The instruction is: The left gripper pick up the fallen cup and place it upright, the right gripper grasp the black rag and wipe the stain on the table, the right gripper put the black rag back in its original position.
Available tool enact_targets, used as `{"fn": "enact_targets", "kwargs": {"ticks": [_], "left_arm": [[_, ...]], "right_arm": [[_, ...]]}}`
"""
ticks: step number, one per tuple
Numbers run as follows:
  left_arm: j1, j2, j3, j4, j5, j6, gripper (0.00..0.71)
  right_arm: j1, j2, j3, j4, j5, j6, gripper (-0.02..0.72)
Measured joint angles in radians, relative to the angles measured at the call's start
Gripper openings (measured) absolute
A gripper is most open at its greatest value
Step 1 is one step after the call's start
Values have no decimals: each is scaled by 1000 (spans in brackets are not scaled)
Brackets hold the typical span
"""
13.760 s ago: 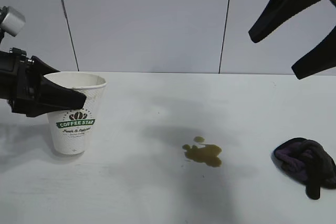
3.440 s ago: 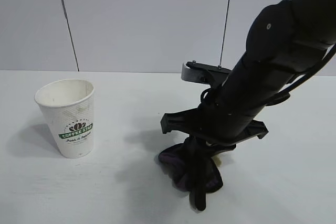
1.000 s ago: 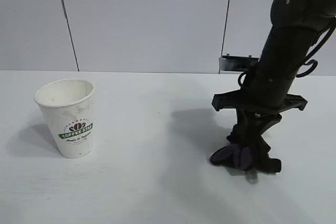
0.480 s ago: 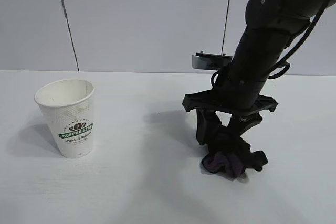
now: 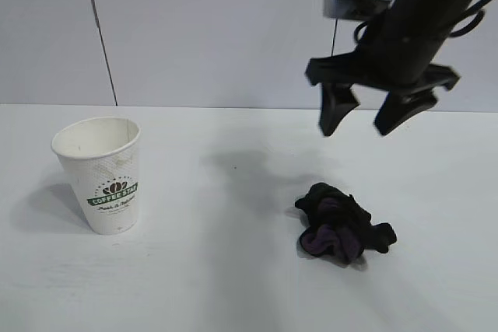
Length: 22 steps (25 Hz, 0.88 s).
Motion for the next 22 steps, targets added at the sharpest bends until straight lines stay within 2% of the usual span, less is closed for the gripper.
{"fn": "enact_targets", "kwargs": {"ticks": [3, 5, 10, 13, 17, 22], "left_arm": [[0, 0, 0, 0, 0, 0, 625], [0, 0, 0, 0, 0, 0, 625], [0, 0, 0, 0, 0, 0, 625], [0, 0, 0, 0, 0, 0, 625], [0, 0, 0, 0, 0, 0, 625], [0, 0, 0, 0, 0, 0, 625]], "right_arm": [[-135, -56, 0, -115, 45, 46, 515], [-231, -95, 0, -153, 70, 59, 515], [-467, -247, 0, -175, 86, 79, 515], [-546, -373, 0, -164, 99, 79, 515], [-539, -585, 1, -109, 118, 56, 515], [-419, -903, 1, -42, 139, -18, 515]]}}
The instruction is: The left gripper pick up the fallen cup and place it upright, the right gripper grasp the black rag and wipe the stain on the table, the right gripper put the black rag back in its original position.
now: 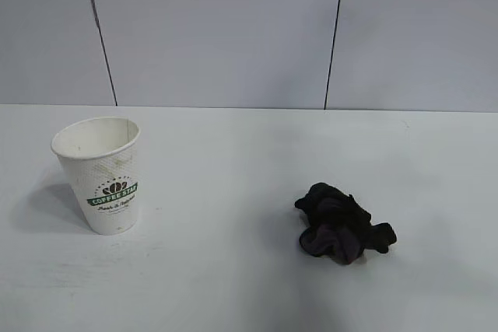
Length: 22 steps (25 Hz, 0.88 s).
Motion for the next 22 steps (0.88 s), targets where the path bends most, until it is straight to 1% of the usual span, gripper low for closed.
{"fn": "enact_targets", "kwargs": {"ticks": [3, 5, 6, 10, 12, 16, 18, 20, 22], "left_arm": [[0, 0, 0, 0, 0, 0, 625], [0, 0, 0, 0, 0, 0, 625], [0, 0, 0, 0, 0, 0, 625], [0, 0, 0, 0, 0, 0, 625], [0, 0, 0, 0, 0, 0, 625], [0, 0, 0, 0, 0, 0, 625], [0, 0, 0, 0, 0, 0, 625], [0, 0, 0, 0, 0, 0, 625], [0, 0, 0, 0, 0, 0, 625]], "right_arm": [[73, -173, 0, 17, 32, -25, 515], [118, -279, -3, 20, 75, -31, 515], [134, -328, -5, 21, 101, -32, 515], [184, -464, -7, 24, 247, -32, 515], [201, -503, 12, 26, 285, -34, 515], [228, -593, 147, 28, 321, -34, 515], [233, -647, 260, 27, 334, -34, 515], [233, -693, 383, 25, 332, -34, 515], [233, -736, 490, 25, 311, -34, 515]]}}
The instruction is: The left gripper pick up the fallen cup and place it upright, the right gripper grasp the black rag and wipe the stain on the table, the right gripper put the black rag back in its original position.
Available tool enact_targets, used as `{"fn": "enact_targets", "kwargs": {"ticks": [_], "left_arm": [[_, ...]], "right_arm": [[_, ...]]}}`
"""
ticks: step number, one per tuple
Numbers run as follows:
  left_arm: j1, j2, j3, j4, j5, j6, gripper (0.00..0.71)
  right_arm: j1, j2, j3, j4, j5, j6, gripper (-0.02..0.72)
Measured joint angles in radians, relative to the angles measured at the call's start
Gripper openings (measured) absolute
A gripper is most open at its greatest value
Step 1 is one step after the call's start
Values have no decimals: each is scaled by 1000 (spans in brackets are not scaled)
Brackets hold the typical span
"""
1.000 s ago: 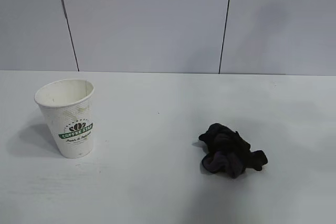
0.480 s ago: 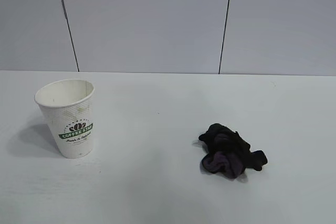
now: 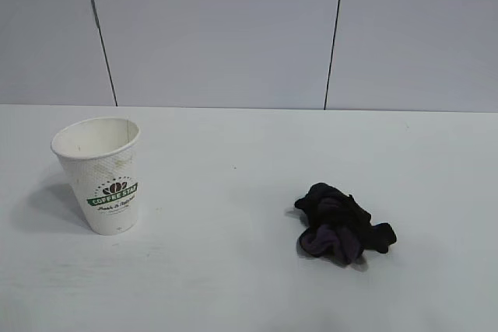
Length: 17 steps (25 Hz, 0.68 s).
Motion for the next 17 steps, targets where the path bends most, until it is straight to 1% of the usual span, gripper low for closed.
{"fn": "enact_targets", "kwargs": {"ticks": [3, 8, 11, 14, 17], "left_arm": [[0, 0, 0, 0, 0, 0, 625], [0, 0, 0, 0, 0, 0, 625], [0, 0, 0, 0, 0, 0, 625], [0, 0, 0, 0, 0, 0, 625], [0, 0, 0, 0, 0, 0, 625]], "right_arm": [[0, -47, 139, 0, -43, 11, 515], [0, -80, 295, -8, -81, 36, 515], [0, -82, 321, -19, -84, 51, 515], [0, -82, 322, -45, -92, 80, 515], [0, -82, 322, -52, -96, 89, 515]]}}
